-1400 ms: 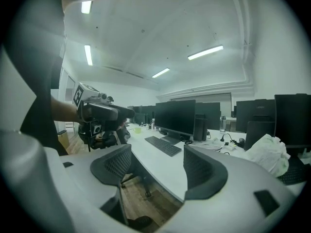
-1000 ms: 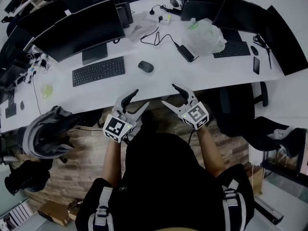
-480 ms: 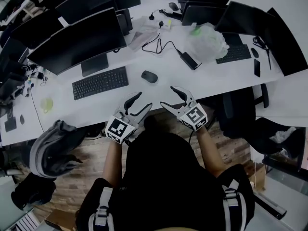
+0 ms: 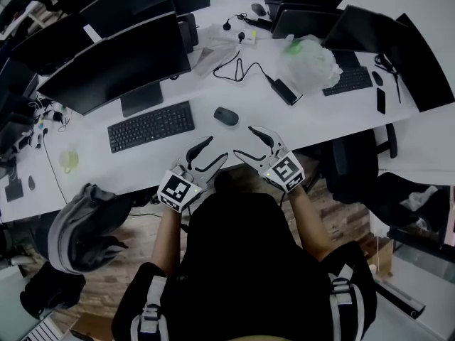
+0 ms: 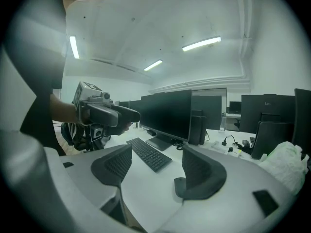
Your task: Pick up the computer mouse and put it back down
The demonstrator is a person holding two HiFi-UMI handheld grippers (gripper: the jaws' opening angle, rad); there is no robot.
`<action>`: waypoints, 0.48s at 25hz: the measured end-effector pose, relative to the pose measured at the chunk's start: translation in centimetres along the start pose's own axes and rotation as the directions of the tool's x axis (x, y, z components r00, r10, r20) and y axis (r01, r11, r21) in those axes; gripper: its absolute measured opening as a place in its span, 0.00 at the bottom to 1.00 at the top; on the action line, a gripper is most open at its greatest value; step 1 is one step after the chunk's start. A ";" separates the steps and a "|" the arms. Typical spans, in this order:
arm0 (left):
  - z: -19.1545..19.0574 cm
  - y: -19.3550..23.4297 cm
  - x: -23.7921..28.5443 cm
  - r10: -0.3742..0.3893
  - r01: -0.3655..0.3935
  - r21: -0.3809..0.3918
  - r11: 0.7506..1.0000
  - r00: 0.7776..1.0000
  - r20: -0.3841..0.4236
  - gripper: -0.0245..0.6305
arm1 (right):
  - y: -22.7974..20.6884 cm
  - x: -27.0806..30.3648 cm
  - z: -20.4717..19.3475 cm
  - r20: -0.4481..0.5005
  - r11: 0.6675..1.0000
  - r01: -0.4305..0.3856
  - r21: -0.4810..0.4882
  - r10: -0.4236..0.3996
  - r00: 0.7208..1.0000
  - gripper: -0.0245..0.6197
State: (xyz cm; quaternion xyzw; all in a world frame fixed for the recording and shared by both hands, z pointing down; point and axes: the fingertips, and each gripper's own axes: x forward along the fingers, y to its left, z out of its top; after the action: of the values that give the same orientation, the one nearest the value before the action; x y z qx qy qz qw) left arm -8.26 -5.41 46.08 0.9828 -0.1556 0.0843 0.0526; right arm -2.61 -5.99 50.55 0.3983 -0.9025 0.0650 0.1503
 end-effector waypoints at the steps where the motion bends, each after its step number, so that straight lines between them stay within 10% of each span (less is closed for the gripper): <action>1: -0.1 0.2 -0.2 0.000 0.000 0.001 1.000 1.000 -0.001 0.37 | 0.1 0.2 0.0 0.002 1.000 0.000 0.004 0.000 1.000 0.53; 12: -0.4 0.7 -2.0 0.034 -0.034 0.000 0.999 0.999 0.012 0.37 | 1.1 1.3 0.0 -0.003 1.000 -0.009 -0.021 0.009 1.000 0.53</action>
State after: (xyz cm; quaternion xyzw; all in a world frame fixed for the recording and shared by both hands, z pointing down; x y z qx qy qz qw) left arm -10.43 -5.45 46.12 0.9805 -0.1726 0.0794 0.0503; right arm -4.28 -6.11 50.93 0.3925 -0.9047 0.0567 0.1556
